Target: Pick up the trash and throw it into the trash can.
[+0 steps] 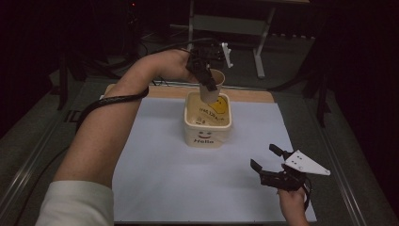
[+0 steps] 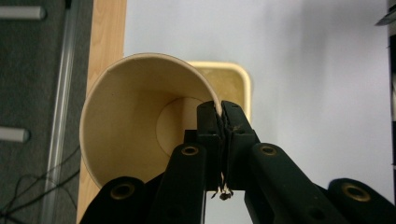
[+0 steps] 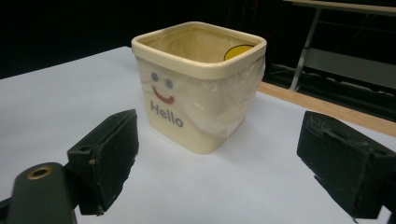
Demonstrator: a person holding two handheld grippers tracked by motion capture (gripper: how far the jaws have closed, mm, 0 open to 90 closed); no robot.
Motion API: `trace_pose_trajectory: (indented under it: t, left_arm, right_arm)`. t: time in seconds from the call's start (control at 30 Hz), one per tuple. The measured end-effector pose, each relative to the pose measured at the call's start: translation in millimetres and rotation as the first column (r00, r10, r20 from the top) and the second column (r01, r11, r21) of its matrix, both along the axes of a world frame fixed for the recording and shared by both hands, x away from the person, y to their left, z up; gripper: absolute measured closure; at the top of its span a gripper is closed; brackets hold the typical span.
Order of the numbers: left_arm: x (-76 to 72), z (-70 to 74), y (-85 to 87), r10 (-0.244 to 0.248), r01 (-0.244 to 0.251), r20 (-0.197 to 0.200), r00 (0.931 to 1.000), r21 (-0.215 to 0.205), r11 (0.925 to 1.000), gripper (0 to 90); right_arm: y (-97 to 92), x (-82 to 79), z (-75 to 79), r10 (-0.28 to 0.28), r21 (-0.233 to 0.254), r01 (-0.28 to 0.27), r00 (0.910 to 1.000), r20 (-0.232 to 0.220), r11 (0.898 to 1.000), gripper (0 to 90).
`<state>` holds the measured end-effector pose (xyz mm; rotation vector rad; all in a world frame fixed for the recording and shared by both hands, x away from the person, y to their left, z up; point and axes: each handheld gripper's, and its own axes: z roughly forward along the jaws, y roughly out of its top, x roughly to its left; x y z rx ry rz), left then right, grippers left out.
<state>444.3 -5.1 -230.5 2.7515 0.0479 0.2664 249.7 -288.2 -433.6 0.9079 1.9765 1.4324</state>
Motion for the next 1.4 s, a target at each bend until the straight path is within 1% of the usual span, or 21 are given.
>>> trace_pose_trajectory:
  t: [0.13, 0.2, 0.3, 0.33, 0.47, 0.5, 0.63, 0.7, 0.73, 0.77, 0.8, 0.87, 0.9, 0.93, 0.97, 1.0, 1.1, 1.13, 1.2, 1.23, 1.4]
  left_arm:
    - [2.3, -5.3, -4.5, 0.004, -0.004, 0.007, 1.0, 0.019, 0.9998, 88.6]
    - [3.0, -6.2, -5.2, 0.012, -0.012, 0.005, 0.9999, 0.019, 0.9997, 88.6]
    - [7.2, -9.3, -5.4, 0.022, -0.022, 0.012, 0.9997, 0.001, 0.9998, 88.5]
    - [8.8, -10.3, -5.5, 0.024, -0.024, 0.005, 0.9997, -0.003, 0.9997, 88.5]
    - [10.4, -16.3, -6.5, 0.037, -0.037, 0.006, 0.9993, 0.0, 0.9993, 86.4]
    - [12.3, -19.2, -6.5, 0.053, -0.053, -0.007, 0.9986, -0.009, 0.9986, 82.4]
    - [12.6, -19.6, -5.6, 0.08, -0.081, -0.019, 0.9966, -0.028, 0.9963, 71.9]
    - [12.3, -18.7, -5.2, 0.083, -0.083, -0.021, 0.9963, -0.032, 0.996, 70.9]
    - [12.0, -17.7, -4.8, 0.09, -0.09, -0.022, 0.9957, -0.038, 0.9952, 66.7]
    - [10.8, -16.7, -4.0, 0.089, -0.09, -0.025, 0.9957, -0.04, 0.9951, 66.5]
    - [9.9, -15.9, -3.6, 0.091, -0.092, -0.019, 0.9956, -0.044, 0.9948, 62.4]
    - [8.3, -13.6, -1.6, 0.1, -0.101, -0.02, 0.9947, -0.051, 0.9936, 59.3]
    - [8.3, -13.6, -1.6, 0.1, -0.101, -0.02, 0.9947, -0.051, 0.9936, 54.6]
    - [5.7, -11.6, 2.1, 0.124, -0.124, -0.014, 0.9922, -0.06, 0.9904, 54.6]
    - [5.1, -11.3, 3.1, 0.124, -0.124, -0.012, 0.9922, -0.063, 0.9902, 47.7]
    - [4.0, -11.1, 4.5, 0.13, -0.13, -0.011, 0.9915, -0.065, 0.9894, 44.7]
    - [2.1, -11.2, 9.8, 0.146, -0.149, -0.032, 0.9887, -0.09, 0.9848, 35.5]
    - [2.1, -11.7, 11.7, 0.146, -0.151, -0.054, 0.9878, -0.099, 0.9836, 33.8]
    - [1.8, -12.2, 16.0, 0.15, -0.157, -0.063, 0.9867, -0.112, 0.9813, 27.4]
    - [2.2, -13.0, 18.5, 0.158, -0.167, -0.085, 0.9839, -0.123, 0.9783, 26.7]
    - [1.2, -17.5, 29.6, 0.174, -0.185, -0.112, 0.9783, -0.096, 0.978, 8.0]
  right_arm:
    - [0.2, 0.5, -0.6, 0.002, -0.002, -0.002, 1.0, -0.001, 1.0, 13.3]
    - [-0.2, 0.7, -0.4, 0.003, 0.001, -0.003, 1.0, -0.002, 1.0, 13.3]
    - [-0.4, 0.2, 0.0, 0.003, 0.001, -0.003, 1.0, 0.001, 1.0, 13.3]
    - [-0.2, -0.3, 0.3, 0.001, 0.002, -0.001, 1.0, 0.0, 1.0, 13.3]
    - [-0.4, -0.3, 0.1, 0.0, -0.002, 0.0, 1.0, 0.003, 1.0, 13.0]
    - [-0.7, -0.2, 0.0, 0.0, 0.002, 0.0, 1.0, 0.004, 1.0, 12.8]
    - [-1.4, -0.2, 0.4, -0.003, 0.011, 0.003, 0.9999, 0.01, 1.0, 12.7]
    - [-1.4, -0.3, 0.4, -0.005, 0.011, 0.005, 0.9999, 0.01, 1.0, 12.7]
    - [-1.3, -0.3, 0.5, -0.005, 0.009, 0.005, 0.9999, 0.01, 1.0, 12.7]
    - [-1.2, -0.3, 0.5, -0.003, 0.009, 0.003, 0.9999, 0.012, 1.0, 12.7]
    - [-0.9, -0.5, 0.6, -0.004, 0.008, 0.004, 0.9999, 0.012, 1.0, 12.7]
    - [-0.8, -0.5, 0.7, -0.004, 0.009, 0.004, 0.9999, 0.012, 1.0, 12.7]
    - [-0.8, -0.5, 0.7, -0.004, 0.009, 0.004, 0.9999, 0.012, 1.0, 12.7]
    - [-0.8, -0.5, 0.8, -0.004, 0.009, 0.004, 0.9999, 0.012, 1.0, 12.7]
    - [-0.8, -0.6, 1.0, -0.006, 0.01, 0.005, 0.9999, 0.012, 1.0, 12.7]
    - [-0.9, -0.7, 1.1, -0.005, 0.012, 0.004, 0.9999, 0.011, 1.0, 12.7]
    - [-0.4, -1.0, 1.3, -0.004, 0.014, 0.004, 1.0, 0.008, 1.0, 12.7]
    - [-0.2, -0.9, 1.1, -0.004, 0.012, 0.004, 0.9999, 0.009, 1.0, 12.7]
    - [0.3, -0.8, 1.1, -0.003, 0.009, 0.003, 1.0, 0.009, 1.0, 12.7]
    - [0.5, -0.6, 1.0, -0.002, 0.009, 0.002, 1.0, 0.01, 1.0, 12.7]
    - [1.4, 0.1, 0.8, -0.001, 0.011, 0.001, 1.0, 0.008, 1.0, 12.7]
